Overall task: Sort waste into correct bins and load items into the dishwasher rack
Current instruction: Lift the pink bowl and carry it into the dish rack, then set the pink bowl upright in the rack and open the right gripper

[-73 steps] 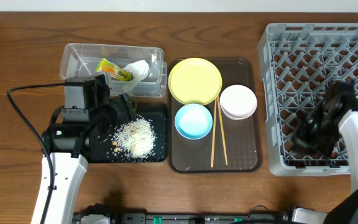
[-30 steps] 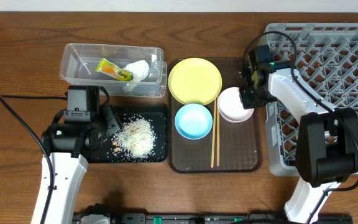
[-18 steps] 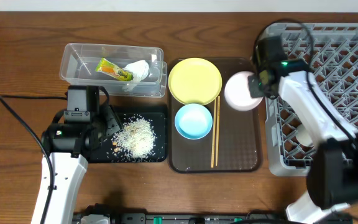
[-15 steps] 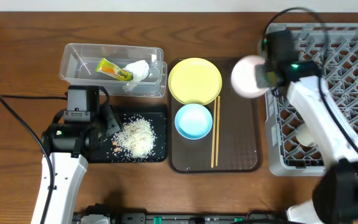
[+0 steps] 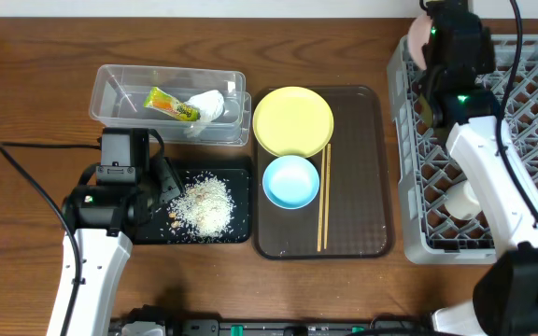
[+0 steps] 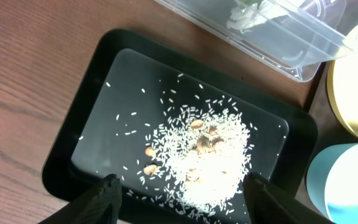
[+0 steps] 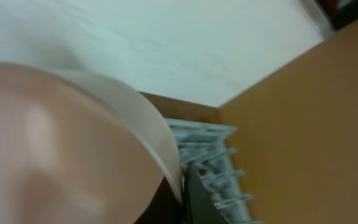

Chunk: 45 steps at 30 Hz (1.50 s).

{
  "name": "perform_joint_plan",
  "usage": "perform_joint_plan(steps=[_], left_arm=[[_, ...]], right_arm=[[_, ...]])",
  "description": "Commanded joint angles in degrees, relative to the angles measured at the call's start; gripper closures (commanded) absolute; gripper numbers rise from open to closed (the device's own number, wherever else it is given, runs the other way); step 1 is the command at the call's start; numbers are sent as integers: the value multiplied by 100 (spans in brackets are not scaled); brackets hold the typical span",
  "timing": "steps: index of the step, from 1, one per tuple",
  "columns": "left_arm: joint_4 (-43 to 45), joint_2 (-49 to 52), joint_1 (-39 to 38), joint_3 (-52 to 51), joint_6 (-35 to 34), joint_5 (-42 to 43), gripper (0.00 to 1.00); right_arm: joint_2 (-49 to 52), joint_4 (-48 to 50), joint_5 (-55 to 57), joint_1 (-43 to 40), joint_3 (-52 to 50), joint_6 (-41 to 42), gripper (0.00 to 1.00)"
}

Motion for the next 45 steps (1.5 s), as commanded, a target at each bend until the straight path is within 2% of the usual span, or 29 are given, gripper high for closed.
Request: perform_joint_plan(steps=[1, 12, 21, 27, 32, 35, 40, 45], left_arm=[[-11, 7, 24, 26, -37, -127, 34], [-2, 7, 24, 26, -37, -125, 34], [4, 7, 24, 26, -37, -125, 34], [7, 7, 24, 26, -37, -125, 34], [7, 7, 24, 26, -35, -125, 34], [7, 7, 24, 26, -35, -125, 34], [4, 7, 24, 26, -35, -125, 34], [4, 7, 24, 26, -35, -125, 34]], right_arm=[[372, 428, 667, -280, 42, -691, 99], [1408, 837, 798, -483, 42, -367, 99], [1641, 737, 909, -295, 39, -120, 99], [1637, 297, 911, 44, 39, -2, 99], [1587, -511, 1008, 286, 39, 595, 97], [1480, -739, 1003, 321, 42, 984, 99], [1318, -275, 1541, 205, 42, 881, 99], [1318, 710, 2079, 7, 42, 87, 99]])
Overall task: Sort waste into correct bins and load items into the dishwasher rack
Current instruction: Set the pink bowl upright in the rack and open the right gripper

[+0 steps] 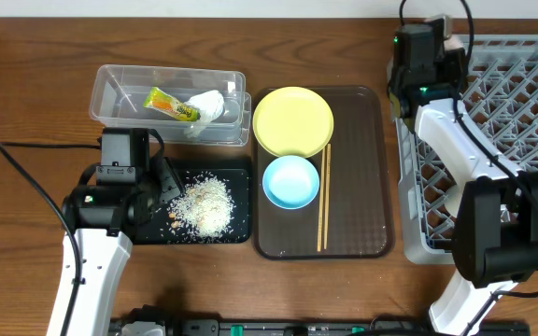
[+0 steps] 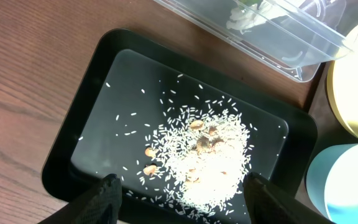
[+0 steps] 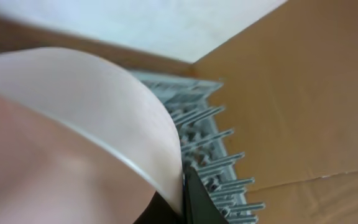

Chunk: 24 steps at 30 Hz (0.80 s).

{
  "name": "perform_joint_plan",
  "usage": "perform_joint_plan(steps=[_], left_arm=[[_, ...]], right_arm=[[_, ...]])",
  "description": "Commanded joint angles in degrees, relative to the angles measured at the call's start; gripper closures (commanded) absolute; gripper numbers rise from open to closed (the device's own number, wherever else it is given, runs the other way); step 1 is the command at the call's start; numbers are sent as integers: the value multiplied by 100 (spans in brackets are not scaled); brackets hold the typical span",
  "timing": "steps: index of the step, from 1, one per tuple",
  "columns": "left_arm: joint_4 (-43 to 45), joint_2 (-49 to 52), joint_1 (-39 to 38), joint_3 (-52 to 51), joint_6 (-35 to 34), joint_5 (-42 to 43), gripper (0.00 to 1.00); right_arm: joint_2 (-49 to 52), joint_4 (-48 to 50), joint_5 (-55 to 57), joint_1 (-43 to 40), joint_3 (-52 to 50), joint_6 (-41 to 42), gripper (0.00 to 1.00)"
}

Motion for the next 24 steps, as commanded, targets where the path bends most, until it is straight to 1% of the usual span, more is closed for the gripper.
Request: perform_joint_plan(steps=[1, 4, 9, 15, 24], left_arm=[[-7, 7, 24, 26, -35, -127, 34], [-7, 7, 24, 26, -35, -127, 34], [-4, 7, 24, 26, -37, -107, 34], [-11, 7, 24, 26, -35, -107, 34], [-28, 7, 24, 26, -35, -2, 34]], right_arm=[[-79, 350, 457, -216, -17, -501, 99], [-76, 599, 452, -358, -17, -498, 99], [-39, 697, 407, -496, -20, -431, 99], [133, 704, 409, -494, -20, -96, 99], [520, 748, 411, -293, -20, -81, 99]])
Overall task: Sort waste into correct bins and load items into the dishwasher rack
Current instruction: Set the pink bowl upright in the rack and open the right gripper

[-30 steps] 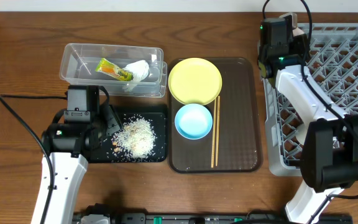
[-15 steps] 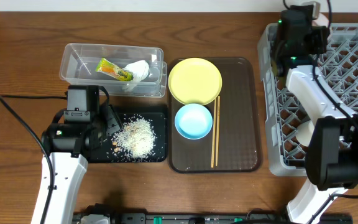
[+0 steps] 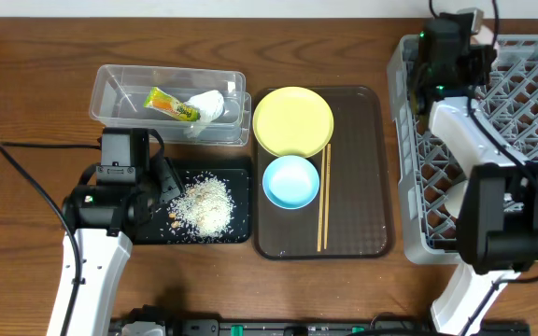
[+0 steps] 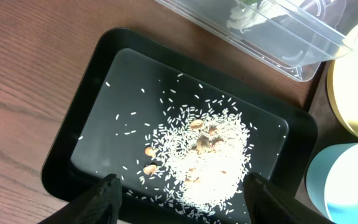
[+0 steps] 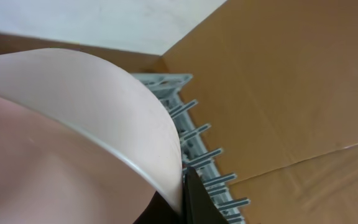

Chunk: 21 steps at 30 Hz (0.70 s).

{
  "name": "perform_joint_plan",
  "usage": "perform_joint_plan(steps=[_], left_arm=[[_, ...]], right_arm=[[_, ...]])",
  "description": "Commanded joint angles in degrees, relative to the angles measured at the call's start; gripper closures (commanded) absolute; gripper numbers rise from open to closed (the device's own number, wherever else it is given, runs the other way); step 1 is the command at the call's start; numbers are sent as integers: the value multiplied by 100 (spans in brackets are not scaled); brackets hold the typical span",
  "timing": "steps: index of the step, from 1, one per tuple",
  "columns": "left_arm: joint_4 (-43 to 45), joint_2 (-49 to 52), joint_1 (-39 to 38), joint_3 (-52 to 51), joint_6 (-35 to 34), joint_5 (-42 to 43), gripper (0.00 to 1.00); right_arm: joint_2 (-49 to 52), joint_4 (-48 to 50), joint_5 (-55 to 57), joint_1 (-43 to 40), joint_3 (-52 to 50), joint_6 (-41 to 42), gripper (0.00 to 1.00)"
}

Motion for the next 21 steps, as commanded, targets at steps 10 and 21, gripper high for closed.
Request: perform_joint_plan(steps=[10, 21], left_arm=[[-22, 7, 24, 26, -35, -11, 34], [-20, 7, 24, 26, -33, -13, 34]], right_arm=[[179, -492, 105, 424, -20, 199, 99], [-393, -2179, -455, 765, -17, 1429, 62]])
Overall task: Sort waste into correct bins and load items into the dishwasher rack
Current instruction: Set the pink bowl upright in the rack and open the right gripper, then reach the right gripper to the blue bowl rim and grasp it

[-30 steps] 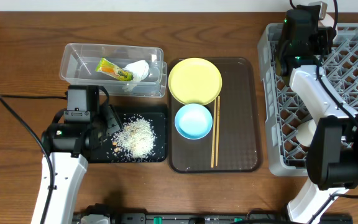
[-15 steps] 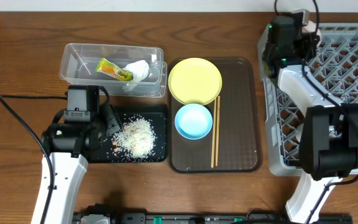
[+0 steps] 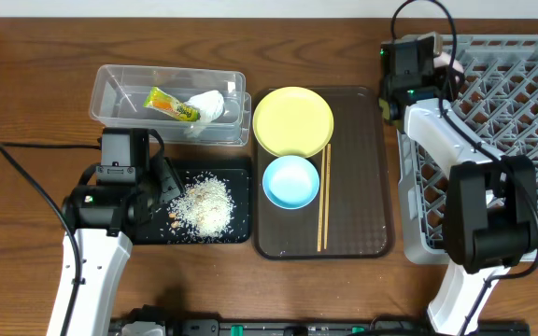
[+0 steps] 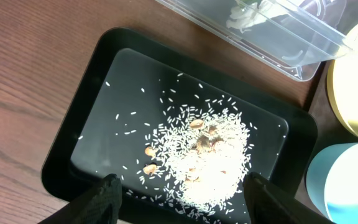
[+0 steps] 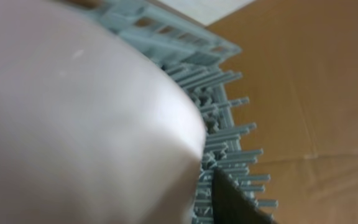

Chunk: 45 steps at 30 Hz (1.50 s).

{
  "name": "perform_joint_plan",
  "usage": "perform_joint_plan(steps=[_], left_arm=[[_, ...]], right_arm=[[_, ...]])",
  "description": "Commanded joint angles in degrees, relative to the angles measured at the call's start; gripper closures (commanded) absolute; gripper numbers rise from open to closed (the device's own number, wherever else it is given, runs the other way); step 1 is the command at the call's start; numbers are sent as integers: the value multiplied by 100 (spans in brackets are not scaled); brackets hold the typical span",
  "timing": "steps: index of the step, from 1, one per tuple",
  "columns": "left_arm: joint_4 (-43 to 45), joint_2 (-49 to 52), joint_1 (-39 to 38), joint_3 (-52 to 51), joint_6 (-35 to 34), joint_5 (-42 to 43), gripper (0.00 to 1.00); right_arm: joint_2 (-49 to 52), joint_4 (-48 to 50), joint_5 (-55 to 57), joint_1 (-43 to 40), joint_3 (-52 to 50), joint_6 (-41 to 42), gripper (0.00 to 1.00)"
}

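Note:
A pale pink dish (image 5: pixel 73 118) fills most of the right wrist view, with grey rack tines behind its edge. My right gripper (image 3: pixel 417 63) is shut on it at the far left corner of the grey dishwasher rack (image 3: pixel 512 140). From overhead only a sliver of the pink dish (image 3: pixel 452 63) shows. A yellow plate (image 3: pixel 292 121), a blue bowl (image 3: pixel 290 181) and wooden chopsticks (image 3: pixel 324 198) lie on the brown tray (image 3: pixel 362 187). My left gripper (image 4: pixel 182 202) hangs open over the black tray (image 4: pixel 92 106) of spilled rice (image 4: pixel 207 155).
A clear plastic bin (image 3: pixel 120 93) at the back left holds a green and orange wrapper (image 3: pixel 171 104) and a crumpled tissue (image 3: pixel 208 105). The rack's upright tines (image 5: pixel 229 124) stand close beside the dish. A black cable (image 3: pixel 26 177) trails at the left.
My right gripper has moved left and nearer with the pink dish, from over the rack's far edge to its far left corner. The dish now sits lower against the tines. The left arm is unchanged.
My right gripper held the pink dish high over the rack's far left part. It then stood at the rack's left edge, then further right over the far edge, and now at the far left corner among the tines. My left gripper stayed open over the rice tray throughout.

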Motion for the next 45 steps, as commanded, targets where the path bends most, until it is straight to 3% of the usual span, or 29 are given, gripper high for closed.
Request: perform_joint_plan(steps=[1, 5, 13, 16, 25, 31, 35, 39, 45], left_arm=[[-17, 7, 24, 26, -33, -13, 34], [-17, 7, 24, 26, -33, -13, 34], [-22, 7, 24, 26, -33, -13, 34], [-17, 7, 24, 26, -33, -13, 34], [-20, 7, 24, 26, -33, -13, 34], [-22, 7, 24, 26, -33, -13, 34], [-28, 7, 24, 26, -33, -11, 34], [-39, 7, 24, 26, -35, -11, 34], [-37, 7, 24, 26, -35, -13, 34]], right_arm=[[-612, -378, -616, 181, -15, 442, 55], [-1139, -1226, -1762, 354, -15, 446, 36], [-1893, -2457, -6159, 964, -17, 1541, 35], [-1821, -2656, -6968, 1196, -37, 2017, 39], [-1036, -3307, -6752, 1919, -74, 2498, 56], [-415, -3357, -6614, 2044, -74, 2693, 61], [-157, -3351, -6601, 2044, -74, 2712, 71], [-225, -3366, -6371, 2009, -68, 2712, 99], [-905, -3375, -5755, 1646, 61, 2704, 99]])
